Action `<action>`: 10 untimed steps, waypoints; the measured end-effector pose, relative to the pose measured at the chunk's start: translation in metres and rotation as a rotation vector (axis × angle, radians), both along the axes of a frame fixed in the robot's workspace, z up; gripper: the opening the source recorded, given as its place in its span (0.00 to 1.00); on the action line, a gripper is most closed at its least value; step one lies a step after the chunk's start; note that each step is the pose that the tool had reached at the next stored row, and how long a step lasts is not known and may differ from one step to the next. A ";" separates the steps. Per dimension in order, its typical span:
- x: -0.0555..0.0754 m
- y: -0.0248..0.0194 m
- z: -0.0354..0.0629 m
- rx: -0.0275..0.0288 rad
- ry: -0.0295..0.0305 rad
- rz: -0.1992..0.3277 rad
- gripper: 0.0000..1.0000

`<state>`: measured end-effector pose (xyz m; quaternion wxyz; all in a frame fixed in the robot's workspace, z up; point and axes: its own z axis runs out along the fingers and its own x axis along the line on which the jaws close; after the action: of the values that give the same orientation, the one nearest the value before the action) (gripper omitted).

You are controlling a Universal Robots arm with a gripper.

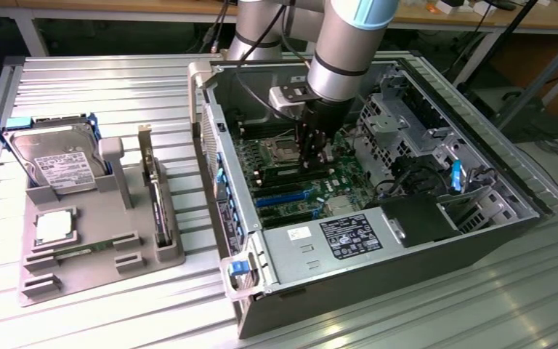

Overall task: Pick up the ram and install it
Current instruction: 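Insert the ram into the slot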

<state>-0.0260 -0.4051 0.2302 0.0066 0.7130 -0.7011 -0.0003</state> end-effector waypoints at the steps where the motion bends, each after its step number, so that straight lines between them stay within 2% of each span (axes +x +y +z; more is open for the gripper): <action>1: 0.000 0.0000 0.0000 -0.0001 0.0000 0.000 0.14; 10: 0.000 -0.0013 -0.0004 -0.0006 -0.0001 0.000 0.14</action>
<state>-0.0260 -0.4064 0.2298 0.0067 0.7130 -0.7012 -0.0001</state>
